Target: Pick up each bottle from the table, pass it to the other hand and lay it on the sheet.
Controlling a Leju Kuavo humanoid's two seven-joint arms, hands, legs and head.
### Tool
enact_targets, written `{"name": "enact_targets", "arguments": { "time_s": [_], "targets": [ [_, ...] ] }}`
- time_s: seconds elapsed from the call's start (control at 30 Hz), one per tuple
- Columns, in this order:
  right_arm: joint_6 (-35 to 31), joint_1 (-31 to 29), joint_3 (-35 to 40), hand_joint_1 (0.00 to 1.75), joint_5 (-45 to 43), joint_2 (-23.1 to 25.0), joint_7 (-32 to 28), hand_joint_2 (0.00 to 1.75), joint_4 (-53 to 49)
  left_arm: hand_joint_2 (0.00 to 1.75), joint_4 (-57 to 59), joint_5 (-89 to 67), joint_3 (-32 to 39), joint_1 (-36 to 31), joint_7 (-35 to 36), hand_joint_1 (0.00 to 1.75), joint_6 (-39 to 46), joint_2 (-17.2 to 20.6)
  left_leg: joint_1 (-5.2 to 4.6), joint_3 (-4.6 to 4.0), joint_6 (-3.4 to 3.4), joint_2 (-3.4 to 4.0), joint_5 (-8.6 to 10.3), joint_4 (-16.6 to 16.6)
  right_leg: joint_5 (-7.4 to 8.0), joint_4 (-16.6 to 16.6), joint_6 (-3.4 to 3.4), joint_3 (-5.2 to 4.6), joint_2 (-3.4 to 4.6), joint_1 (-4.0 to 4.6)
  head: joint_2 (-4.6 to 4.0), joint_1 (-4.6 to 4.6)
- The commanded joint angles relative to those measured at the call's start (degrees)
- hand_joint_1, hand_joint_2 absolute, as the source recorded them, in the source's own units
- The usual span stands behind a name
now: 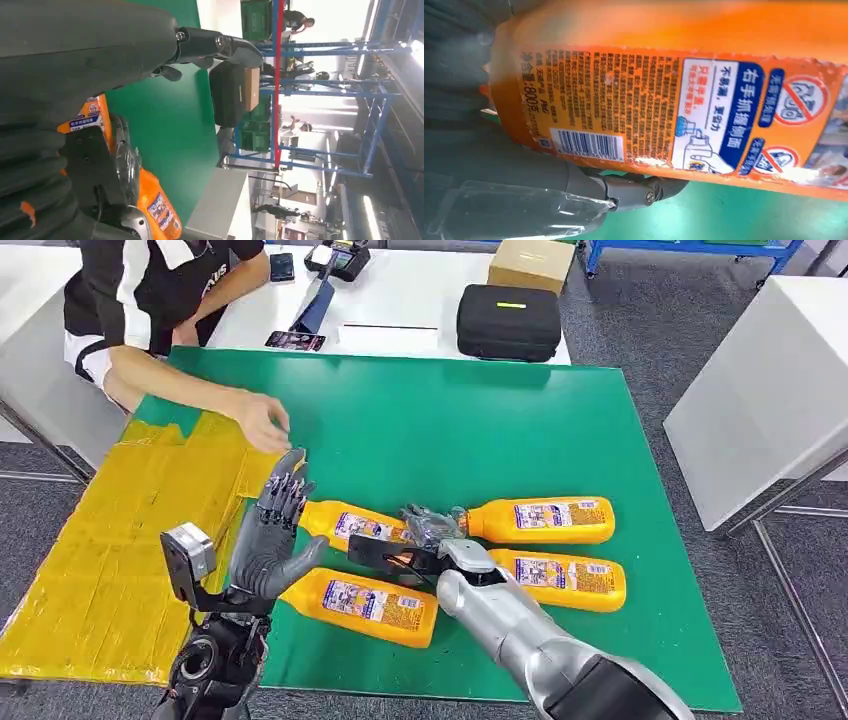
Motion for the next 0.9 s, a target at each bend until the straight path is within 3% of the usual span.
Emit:
{"name": "enact_targets", "arguments": {
  "time_s": [0.03, 0.37, 0.4, 0.43, 0.47, 0.57, 0.9],
  "targets": [
    [-0.5, -0.3, 1.6, 0.0, 2.2, -0.8, 0.8, 1.75, 3.0, 1.75, 3.6, 0.2, -1.4, -1.9, -0.2, 0.0, 0.3, 1.1, 0.03, 0.33, 0.04, -0.17, -0.14, 0.0, -0.16, 0.0, -0.34, 0.36, -0.1, 0.07, 0.0, 0.0],
    [-1.5, 0.0, 1.6, 0.0, 3.2, -0.8, 0.8, 1.75, 2.9, 1.75, 3.9, 0.1, -1.3, -1.7, -0.4, 0.0, 0.4, 1.2, 0.02, 0.39, 0.04, -0.17, -0.16, 0.0, -0.19, 0.0, -0.38, 0.41, -0.09, 0.05, 0.0, 0.0],
    [-1.5, 0.0, 1.6, 0.33, 3.2, -0.8, 0.8, 1.75, 2.9, 1.75, 3.9, 0.1, -1.3, -1.8, -0.4, 0.0, 0.4, 1.2, 0.02, 0.27, 0.03, -0.14, -0.1, 0.0, -0.12, 0.0, -0.29, 0.3, -0.09, 0.05, 0.0, 0.0],
    [-1.5, 0.0, 1.6, 1.06, 3.3, -0.8, 0.8, 1.75, 2.9, 1.75, 3.9, 0.1, -1.3, -1.8, -0.4, 0.0, 0.4, 1.2, 0.02, 0.22, 0.02, -0.13, -0.08, 0.0, -0.1, 0.0, -0.23, 0.25, -0.08, 0.05, 0.0, 0.02],
    [-1.4, 0.1, 1.7, 1.41, 3.4, -0.9, 0.7, 1.75, 2.9, 1.75, 4.0, 0.1, -1.3, -1.8, -0.4, 0.0, 0.4, 1.2, 0.02, 0.35, 0.04, -0.16, -0.15, 0.0, -0.17, 0.0, -0.34, 0.37, -0.09, 0.05, 0.0, 0.0],
    [-1.4, 0.3, 1.7, 1.66, 3.5, -0.8, 0.7, 1.75, 2.9, 1.75, 4.0, 0.1, -1.4, -1.6, -0.6, 0.0, 0.3, 1.2, 0.03, 0.3, 0.03, -0.14, -0.11, 0.0, -0.13, 0.0, -0.29, 0.33, -0.08, 0.06, 0.0, 0.0],
    [-1.7, 0.3, 1.6, 1.71, 3.8, -0.8, 0.3, 1.75, 2.8, 1.75, 3.7, 0.1, -1.3, -1.5, -0.6, 0.0, 0.3, 1.2, 0.02, 0.17, 0.02, -0.09, -0.04, 0.0, -0.05, 0.0, -0.19, 0.18, -0.06, 0.04, 0.0, 0.0]
  ]
}}
